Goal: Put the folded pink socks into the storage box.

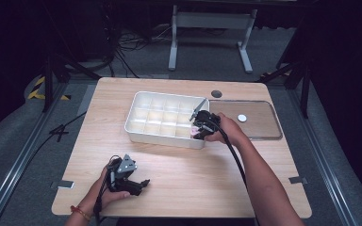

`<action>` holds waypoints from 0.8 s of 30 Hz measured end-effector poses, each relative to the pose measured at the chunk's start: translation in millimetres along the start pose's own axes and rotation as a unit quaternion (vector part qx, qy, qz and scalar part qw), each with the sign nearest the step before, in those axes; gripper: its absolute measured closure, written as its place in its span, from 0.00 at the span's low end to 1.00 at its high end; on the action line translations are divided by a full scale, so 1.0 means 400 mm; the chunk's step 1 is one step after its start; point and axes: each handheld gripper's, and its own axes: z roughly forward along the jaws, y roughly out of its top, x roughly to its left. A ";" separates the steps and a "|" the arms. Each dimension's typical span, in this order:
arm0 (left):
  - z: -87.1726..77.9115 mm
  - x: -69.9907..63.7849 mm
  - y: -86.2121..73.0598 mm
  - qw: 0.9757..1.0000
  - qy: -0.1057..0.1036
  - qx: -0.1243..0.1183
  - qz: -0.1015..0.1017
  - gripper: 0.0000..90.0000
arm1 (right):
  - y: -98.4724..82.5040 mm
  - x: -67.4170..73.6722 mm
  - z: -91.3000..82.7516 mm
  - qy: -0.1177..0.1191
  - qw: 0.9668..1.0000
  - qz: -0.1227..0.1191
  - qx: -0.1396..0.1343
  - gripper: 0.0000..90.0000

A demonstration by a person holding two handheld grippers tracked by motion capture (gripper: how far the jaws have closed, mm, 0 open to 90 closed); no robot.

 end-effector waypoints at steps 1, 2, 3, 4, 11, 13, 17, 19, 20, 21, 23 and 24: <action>0.000 0.000 0.000 1.000 0.000 0.000 0.000 0.12 | -0.002 0.001 -0.003 -0.001 1.000 -0.001 -0.004 0.80; 0.000 0.000 0.000 1.000 0.000 0.000 0.000 0.12 | -0.003 0.002 -0.005 -0.004 1.000 0.003 -0.008 0.79; 0.000 0.000 0.000 1.000 0.000 0.000 0.000 0.12 | -0.004 0.001 -0.007 -0.002 1.000 0.001 -0.008 0.78; 0.000 0.000 0.000 1.000 0.000 0.000 0.000 0.12 | -0.005 0.001 -0.010 -0.001 1.000 0.001 -0.009 0.77; 0.000 0.000 0.000 1.000 0.000 0.000 0.000 0.12 | -0.016 0.000 -0.033 0.004 0.999 0.013 -0.033 0.71; 0.000 0.000 0.000 1.000 0.000 0.000 0.000 0.12 | -0.024 -0.001 -0.048 0.002 0.999 0.017 -0.050 0.70; 0.000 0.000 0.000 1.000 0.000 0.000 0.000 0.12 | -0.035 -0.002 -0.070 -0.002 0.998 0.023 -0.066 0.71; 0.001 0.000 0.000 1.000 0.000 -0.001 0.000 0.12 | -0.039 0.001 -0.081 -0.004 0.997 0.021 -0.073 0.70; 0.001 0.000 0.000 1.000 0.000 -0.001 0.000 0.12 | -0.041 0.003 -0.086 -0.010 0.997 0.020 -0.074 0.70; 0.001 0.000 0.000 1.000 0.000 -0.001 0.000 0.12 | -0.043 0.004 -0.091 -0.011 0.997 0.019 -0.076 0.70; 0.001 0.000 0.000 1.000 0.000 -0.001 0.000 0.12 | -0.048 0.007 -0.100 -0.015 0.996 0.019 -0.081 0.71; 0.001 0.000 0.000 1.000 0.000 -0.001 0.000 0.12 | -0.051 0.010 -0.106 -0.021 0.996 0.018 -0.084 0.71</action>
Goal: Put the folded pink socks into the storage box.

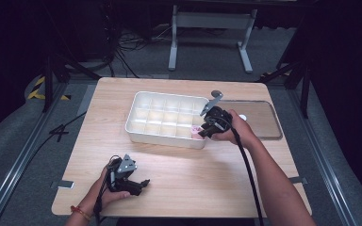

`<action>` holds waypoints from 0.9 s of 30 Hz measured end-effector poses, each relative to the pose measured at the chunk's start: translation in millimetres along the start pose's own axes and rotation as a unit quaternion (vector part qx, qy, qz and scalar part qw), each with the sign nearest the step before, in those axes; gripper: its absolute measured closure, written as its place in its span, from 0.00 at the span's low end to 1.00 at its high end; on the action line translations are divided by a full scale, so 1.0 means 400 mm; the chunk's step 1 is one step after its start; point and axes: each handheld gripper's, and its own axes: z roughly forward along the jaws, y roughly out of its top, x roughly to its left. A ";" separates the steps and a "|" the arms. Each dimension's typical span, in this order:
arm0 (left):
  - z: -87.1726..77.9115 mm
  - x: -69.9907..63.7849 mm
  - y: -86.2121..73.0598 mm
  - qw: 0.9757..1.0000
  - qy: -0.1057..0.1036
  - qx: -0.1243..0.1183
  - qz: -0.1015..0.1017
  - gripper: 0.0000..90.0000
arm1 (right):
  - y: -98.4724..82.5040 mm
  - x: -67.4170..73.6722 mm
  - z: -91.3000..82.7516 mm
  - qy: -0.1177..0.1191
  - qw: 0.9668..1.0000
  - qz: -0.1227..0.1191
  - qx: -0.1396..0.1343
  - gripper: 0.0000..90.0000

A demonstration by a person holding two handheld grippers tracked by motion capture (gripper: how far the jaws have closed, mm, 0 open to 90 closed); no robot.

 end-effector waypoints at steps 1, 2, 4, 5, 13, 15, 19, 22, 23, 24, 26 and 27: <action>0.000 0.000 0.000 1.000 0.000 0.000 0.000 0.12 | -0.002 0.003 -0.007 -0.002 1.000 -0.003 -0.003 0.70; 0.000 0.000 0.000 1.000 0.000 0.000 0.000 0.12 | -0.004 0.006 -0.012 -0.005 1.000 -0.004 -0.005 0.69; 0.000 0.000 0.000 1.000 0.000 0.001 0.001 0.12 | -0.006 0.010 -0.022 -0.008 1.000 -0.003 -0.011 0.68; 0.000 0.000 0.000 1.000 0.000 0.001 0.001 0.12 | -0.008 0.013 -0.029 -0.009 1.000 -0.004 -0.015 0.68; 0.000 0.000 0.000 1.000 0.000 0.001 0.001 0.12 | -0.028 0.031 -0.065 -0.019 0.999 -0.009 -0.031 0.63; 0.000 0.000 0.000 1.000 0.000 0.001 0.001 0.12 | -0.035 0.036 -0.073 -0.024 0.999 -0.012 -0.034 0.61; 0.001 0.000 0.001 1.000 0.001 0.001 0.001 0.12 | -0.045 0.042 -0.087 -0.028 0.999 -0.009 -0.041 0.60; 0.001 0.000 0.001 1.000 0.001 0.000 0.001 0.12 | -0.058 0.051 -0.102 -0.039 0.998 -0.015 -0.043 0.57; 0.001 0.000 0.001 1.000 0.001 0.001 0.001 0.12 | -0.061 0.053 -0.106 -0.040 0.998 -0.014 -0.043 0.57; 0.001 0.000 0.001 1.000 0.001 0.000 0.001 0.12 | -0.066 0.056 -0.112 -0.043 0.998 -0.015 -0.044 0.56; 0.001 0.000 0.001 1.000 0.001 0.001 0.001 0.12 | -0.075 0.060 -0.121 -0.046 0.998 -0.016 -0.048 0.55; 0.001 0.000 0.001 1.000 0.001 0.000 0.001 0.12 | -0.079 0.062 -0.125 -0.050 0.997 -0.017 -0.048 0.54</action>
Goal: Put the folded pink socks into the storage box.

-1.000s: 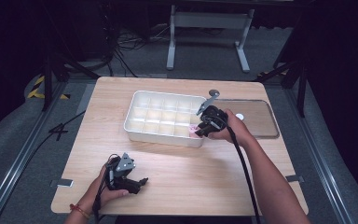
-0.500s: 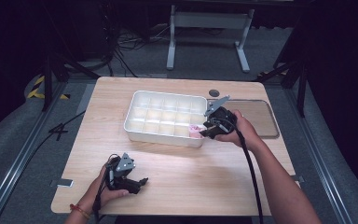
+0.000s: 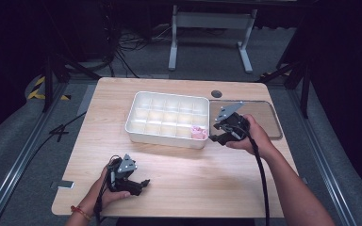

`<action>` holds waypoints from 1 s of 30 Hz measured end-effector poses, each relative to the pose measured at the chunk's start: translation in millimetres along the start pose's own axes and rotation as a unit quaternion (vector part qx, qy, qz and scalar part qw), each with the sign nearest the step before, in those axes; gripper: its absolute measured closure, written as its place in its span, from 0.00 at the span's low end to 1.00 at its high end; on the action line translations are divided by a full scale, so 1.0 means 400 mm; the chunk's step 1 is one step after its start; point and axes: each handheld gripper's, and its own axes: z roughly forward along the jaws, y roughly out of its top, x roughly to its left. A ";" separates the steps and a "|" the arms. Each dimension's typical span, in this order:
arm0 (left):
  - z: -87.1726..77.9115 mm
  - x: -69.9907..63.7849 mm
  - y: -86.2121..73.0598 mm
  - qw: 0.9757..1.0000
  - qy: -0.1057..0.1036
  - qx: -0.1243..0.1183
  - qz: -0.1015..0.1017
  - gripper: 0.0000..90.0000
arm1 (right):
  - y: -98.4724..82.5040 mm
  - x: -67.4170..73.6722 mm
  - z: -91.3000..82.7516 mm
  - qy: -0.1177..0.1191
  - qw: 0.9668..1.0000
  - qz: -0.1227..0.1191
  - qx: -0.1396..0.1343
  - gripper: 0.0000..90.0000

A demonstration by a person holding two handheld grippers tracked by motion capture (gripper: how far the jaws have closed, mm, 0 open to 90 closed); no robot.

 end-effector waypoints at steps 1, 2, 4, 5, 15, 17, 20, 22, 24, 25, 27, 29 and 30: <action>0.000 0.000 0.000 1.000 0.001 0.000 -0.001 0.12 | -0.005 0.002 -0.006 0.000 1.000 -0.001 -0.001 0.54; 0.000 0.000 0.000 1.000 0.001 0.000 -0.001 0.11 | -0.007 0.005 -0.009 -0.002 1.000 -0.001 -0.002 0.53; 0.000 0.000 0.000 1.000 0.001 0.000 -0.001 0.11 | -0.016 0.010 -0.017 -0.008 1.000 -0.004 -0.006 0.52; 0.000 0.000 0.000 1.000 0.001 0.000 -0.001 0.11 | -0.020 0.012 -0.020 -0.011 1.000 -0.005 -0.004 0.51; 0.000 0.000 0.000 1.000 0.001 0.000 -0.001 0.11 | -0.058 0.035 -0.039 -0.034 0.999 -0.017 0.007 0.46; 0.000 0.000 0.000 1.000 0.001 0.000 -0.001 0.11 | -0.061 0.038 -0.039 -0.037 0.999 -0.019 0.011 0.46; 0.000 0.000 0.000 1.000 0.001 0.000 -0.001 0.11 | -0.085 0.049 -0.040 -0.043 0.999 -0.026 0.019 0.45; 0.000 0.000 0.000 1.000 0.001 0.000 -0.001 0.11 | -0.103 0.052 -0.043 -0.042 0.999 -0.025 0.019 0.45; 0.001 0.000 0.000 1.000 0.001 0.000 -0.001 0.11 | -0.118 0.053 -0.045 -0.047 0.998 -0.021 0.021 0.44; 0.001 0.000 0.000 1.000 0.001 0.000 -0.001 0.11 | -0.130 0.054 -0.045 -0.048 0.998 -0.017 0.024 0.43; 0.001 0.000 0.001 1.000 0.002 0.000 -0.001 0.11 | -0.147 0.054 -0.046 -0.050 0.998 -0.012 0.025 0.43; 0.001 -0.001 0.001 1.000 0.002 0.000 -0.002 0.11 | -0.169 0.056 -0.046 -0.052 0.998 -0.007 0.028 0.42; 0.001 -0.001 0.001 1.000 0.002 0.000 -0.002 0.11 | -0.177 0.056 -0.047 -0.053 0.998 -0.005 0.027 0.42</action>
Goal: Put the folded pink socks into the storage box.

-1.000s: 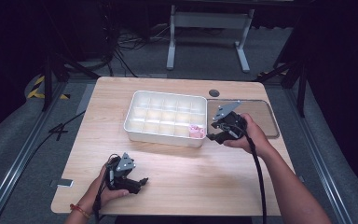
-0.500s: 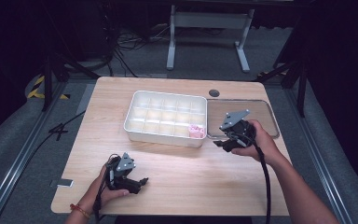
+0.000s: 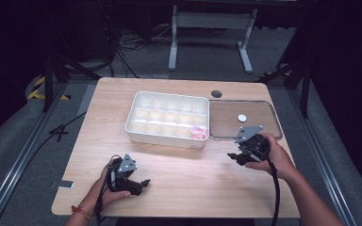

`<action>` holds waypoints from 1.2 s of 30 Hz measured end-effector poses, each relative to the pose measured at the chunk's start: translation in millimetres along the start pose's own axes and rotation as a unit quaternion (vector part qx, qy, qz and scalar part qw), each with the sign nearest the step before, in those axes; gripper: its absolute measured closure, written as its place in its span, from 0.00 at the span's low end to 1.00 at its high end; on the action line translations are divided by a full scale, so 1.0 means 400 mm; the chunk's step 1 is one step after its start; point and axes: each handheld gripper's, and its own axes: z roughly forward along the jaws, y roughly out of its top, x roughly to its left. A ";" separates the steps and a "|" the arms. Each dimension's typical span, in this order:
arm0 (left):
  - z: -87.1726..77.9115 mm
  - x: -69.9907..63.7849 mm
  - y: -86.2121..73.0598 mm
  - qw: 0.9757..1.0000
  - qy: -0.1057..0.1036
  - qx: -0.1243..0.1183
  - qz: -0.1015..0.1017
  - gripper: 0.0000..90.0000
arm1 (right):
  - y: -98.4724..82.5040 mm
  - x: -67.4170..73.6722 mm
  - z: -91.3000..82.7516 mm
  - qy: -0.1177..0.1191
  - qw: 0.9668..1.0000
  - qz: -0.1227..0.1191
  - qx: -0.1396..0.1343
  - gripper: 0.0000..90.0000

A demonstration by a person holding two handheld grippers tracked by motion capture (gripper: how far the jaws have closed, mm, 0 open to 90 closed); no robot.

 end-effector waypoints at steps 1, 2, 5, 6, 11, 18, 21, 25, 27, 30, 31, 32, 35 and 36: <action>0.000 0.000 0.000 1.000 0.000 0.000 0.000 0.11 | -0.012 0.001 0.000 0.000 1.000 0.005 0.000 0.42; 0.000 0.000 0.000 1.000 0.000 0.000 0.000 0.11 | -0.023 0.001 0.000 -0.001 1.000 0.007 -0.001 0.42; 0.000 0.000 0.001 1.000 0.002 0.001 0.001 0.11 | -0.044 0.003 -0.001 -0.002 1.000 0.015 -0.001 0.42; 0.000 0.000 0.001 1.000 0.002 0.001 0.001 0.11 | -0.053 0.004 -0.001 0.001 1.000 0.017 -0.002 0.42; 0.000 0.000 0.001 1.000 0.002 0.001 0.001 0.10 | -0.097 0.009 -0.004 -0.001 0.999 0.034 -0.012 0.42; 0.000 0.001 0.001 1.000 0.003 0.001 0.003 0.10 | -0.157 0.023 -0.009 -0.006 0.999 0.043 -0.012 0.41; 0.001 0.001 0.002 1.000 0.002 0.001 0.004 0.10 | -0.189 0.029 -0.009 -0.005 0.999 0.047 -0.013 0.41; 0.001 0.002 0.002 1.000 0.002 0.002 0.004 0.10 | -0.232 0.036 -0.009 -0.006 0.998 0.055 -0.010 0.40; 0.001 0.002 0.002 1.000 0.002 0.002 0.004 0.10 | -0.248 0.038 -0.012 -0.007 0.998 0.057 -0.017 0.40; 0.001 0.002 0.002 1.000 0.002 0.002 0.004 0.10 | -0.265 0.039 -0.012 -0.005 0.998 0.060 -0.021 0.39; 0.001 0.002 0.002 1.000 0.002 0.002 0.004 0.10 | -0.273 0.041 -0.013 -0.006 0.998 0.065 -0.021 0.38; 0.001 0.002 0.002 1.000 0.002 0.002 0.004 0.10 | -0.286 0.039 -0.013 -0.003 0.997 0.071 -0.024 0.38; 0.001 0.002 0.002 1.000 0.002 0.002 0.004 0.10 | -0.314 0.038 -0.016 -0.005 0.996 0.086 -0.036 0.38; 0.001 0.002 0.002 1.000 0.001 0.002 0.004 0.10 | -0.322 0.038 -0.016 -0.004 0.995 0.091 -0.037 0.38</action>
